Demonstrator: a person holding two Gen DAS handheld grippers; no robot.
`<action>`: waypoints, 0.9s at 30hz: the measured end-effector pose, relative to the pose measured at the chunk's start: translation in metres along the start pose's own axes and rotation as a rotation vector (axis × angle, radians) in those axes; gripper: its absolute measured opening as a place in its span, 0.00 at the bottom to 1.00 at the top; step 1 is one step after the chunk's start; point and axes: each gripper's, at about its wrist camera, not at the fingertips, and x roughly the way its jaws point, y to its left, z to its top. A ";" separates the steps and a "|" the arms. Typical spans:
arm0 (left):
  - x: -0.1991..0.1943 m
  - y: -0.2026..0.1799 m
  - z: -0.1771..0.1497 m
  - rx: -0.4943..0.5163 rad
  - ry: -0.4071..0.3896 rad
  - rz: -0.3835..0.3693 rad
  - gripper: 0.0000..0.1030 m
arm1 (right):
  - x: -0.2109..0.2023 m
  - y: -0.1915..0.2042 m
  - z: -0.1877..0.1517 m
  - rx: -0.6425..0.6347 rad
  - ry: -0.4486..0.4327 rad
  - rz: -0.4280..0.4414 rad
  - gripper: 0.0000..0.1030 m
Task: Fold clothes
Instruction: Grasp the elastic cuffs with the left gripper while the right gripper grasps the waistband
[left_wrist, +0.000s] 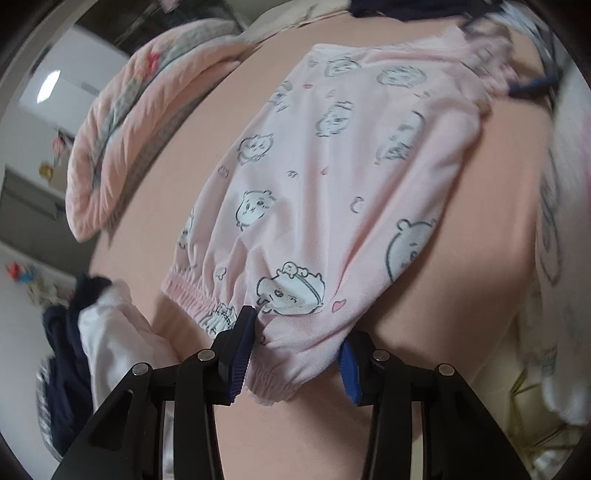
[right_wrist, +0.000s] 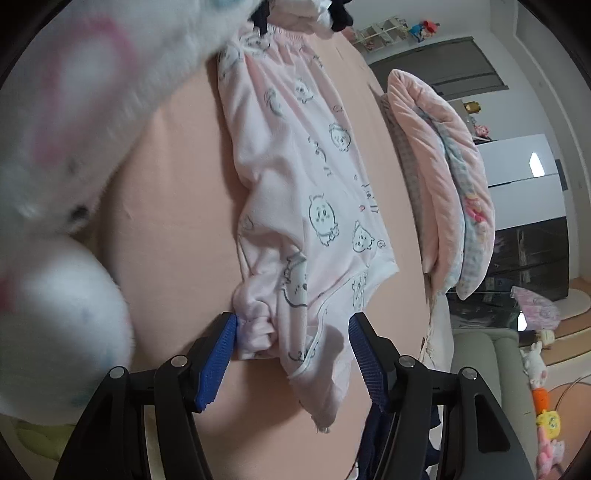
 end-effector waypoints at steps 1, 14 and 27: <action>0.001 0.004 0.000 -0.034 0.006 -0.018 0.37 | 0.001 0.000 0.000 -0.003 -0.003 0.001 0.60; 0.009 0.014 0.001 -0.187 0.037 -0.033 0.37 | 0.014 -0.012 -0.001 0.146 0.026 0.113 0.36; 0.003 0.022 0.003 -0.266 0.082 0.006 0.37 | 0.027 -0.065 -0.009 0.644 0.112 0.320 0.20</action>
